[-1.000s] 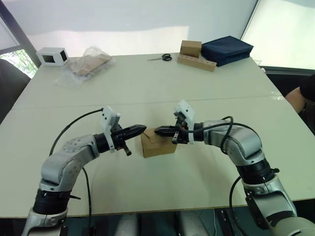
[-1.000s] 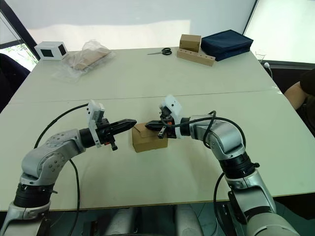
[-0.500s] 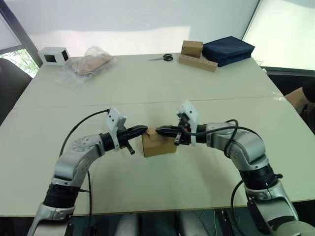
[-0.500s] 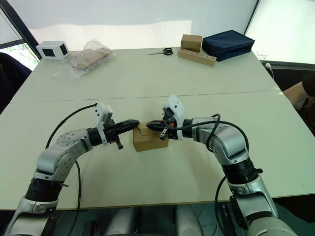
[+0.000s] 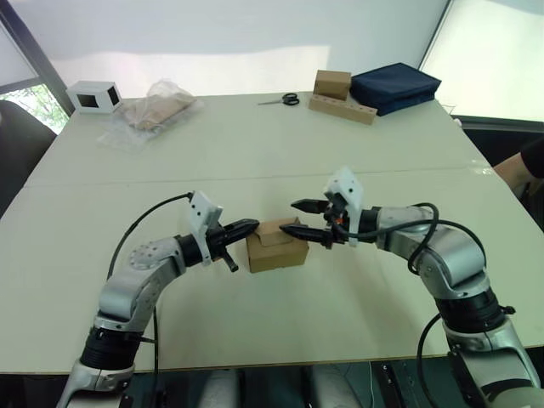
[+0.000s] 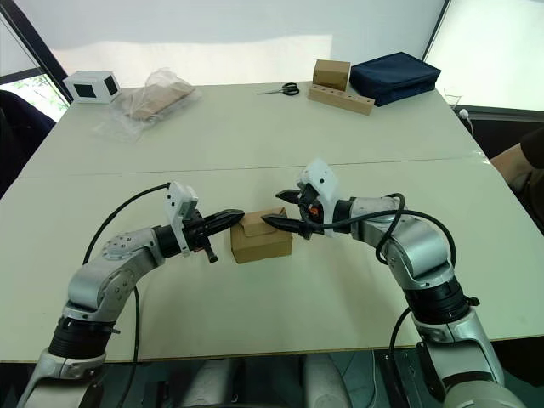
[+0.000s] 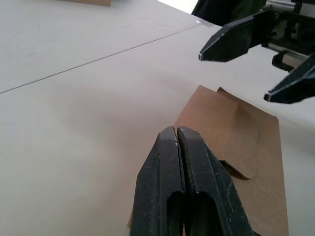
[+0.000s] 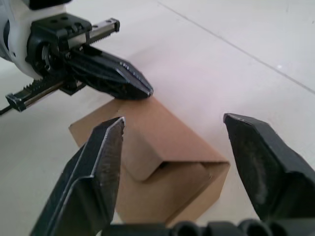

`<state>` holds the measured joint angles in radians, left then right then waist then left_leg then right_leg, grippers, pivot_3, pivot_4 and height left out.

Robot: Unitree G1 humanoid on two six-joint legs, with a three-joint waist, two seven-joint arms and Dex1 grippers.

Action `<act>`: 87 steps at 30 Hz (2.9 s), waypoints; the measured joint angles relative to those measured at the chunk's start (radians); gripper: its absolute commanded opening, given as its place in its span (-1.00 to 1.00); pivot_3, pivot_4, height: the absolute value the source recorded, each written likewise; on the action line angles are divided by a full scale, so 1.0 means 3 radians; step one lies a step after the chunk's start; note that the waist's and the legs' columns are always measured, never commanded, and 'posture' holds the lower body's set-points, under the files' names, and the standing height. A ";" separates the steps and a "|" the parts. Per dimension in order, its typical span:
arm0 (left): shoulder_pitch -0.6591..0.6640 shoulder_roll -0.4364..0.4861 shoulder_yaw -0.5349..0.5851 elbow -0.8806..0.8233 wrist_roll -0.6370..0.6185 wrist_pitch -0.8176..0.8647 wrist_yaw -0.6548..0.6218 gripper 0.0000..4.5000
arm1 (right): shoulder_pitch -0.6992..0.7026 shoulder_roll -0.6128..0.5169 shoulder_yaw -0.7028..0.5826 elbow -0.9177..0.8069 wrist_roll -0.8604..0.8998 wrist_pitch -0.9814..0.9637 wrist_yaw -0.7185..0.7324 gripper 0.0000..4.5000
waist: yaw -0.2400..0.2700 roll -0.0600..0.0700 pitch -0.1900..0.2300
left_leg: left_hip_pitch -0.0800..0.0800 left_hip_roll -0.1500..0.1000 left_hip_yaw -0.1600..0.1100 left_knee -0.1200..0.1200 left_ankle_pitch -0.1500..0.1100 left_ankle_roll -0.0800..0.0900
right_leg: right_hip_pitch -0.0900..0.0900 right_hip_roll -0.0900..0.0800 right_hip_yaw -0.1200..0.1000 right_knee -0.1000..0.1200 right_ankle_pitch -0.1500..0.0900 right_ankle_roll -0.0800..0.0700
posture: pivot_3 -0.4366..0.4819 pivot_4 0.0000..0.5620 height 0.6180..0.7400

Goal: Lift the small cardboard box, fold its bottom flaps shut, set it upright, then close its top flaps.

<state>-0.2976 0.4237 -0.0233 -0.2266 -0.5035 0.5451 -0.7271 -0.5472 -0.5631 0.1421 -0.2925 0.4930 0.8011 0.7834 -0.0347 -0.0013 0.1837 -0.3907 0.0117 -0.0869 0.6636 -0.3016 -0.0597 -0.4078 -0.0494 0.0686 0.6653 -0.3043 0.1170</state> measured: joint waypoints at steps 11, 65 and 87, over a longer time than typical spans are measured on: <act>0.0016 -0.0142 0.0015 -0.0054 -0.0099 0.0136 0.0119 -1.00 | 0.0032 -0.0106 0.0189 -0.0058 -0.0227 -0.0159 0.0078 0.39 | 0.0053 0.0000 0.0000 | 0.0000 0.0000 0.0000 0.0001 0.0000 -0.0001 | 0.0000 0.0000 0.0000 0.0000 0.0000 0.0000 | -0.05 -0.47 1.00; 0.0022 0.0002 -0.0112 -0.0296 -0.0039 0.0316 0.0097 -1.00 | 0.0230 0.0038 0.0228 -0.0144 -0.0324 -0.0234 0.0191 0.39 | 0.0055 0.0000 0.0000 | 0.0001 0.0000 -0.0001 0.0001 0.0001 -0.0002 | 0.0001 0.0001 0.0000 0.0000 0.0000 0.0000 | -0.05 -0.47 1.00; -0.0007 0.0083 -0.0279 -0.0290 0.0184 0.0170 0.0096 -1.00 | 0.0278 -0.0008 0.0299 -0.0199 -0.0332 -0.0135 0.0161 0.39 | 0.0060 0.0000 -0.0003 | 0.0007 0.0000 -0.0001 0.0001 0.0001 -0.0001 | 0.0008 0.0001 0.0000 -0.0001 0.0000 0.0000 | -0.05 -0.47 1.00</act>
<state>-0.2996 0.4487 -0.1070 -0.3135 -0.4483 0.5961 -0.6983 -0.4639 -0.5656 0.2318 -0.3523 0.3935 0.7607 0.8318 -0.0166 -0.0012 0.1829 -0.3887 0.0118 -0.0870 0.6639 -0.3014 -0.0600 -0.4054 -0.0490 0.0685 0.6652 -0.3043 0.1170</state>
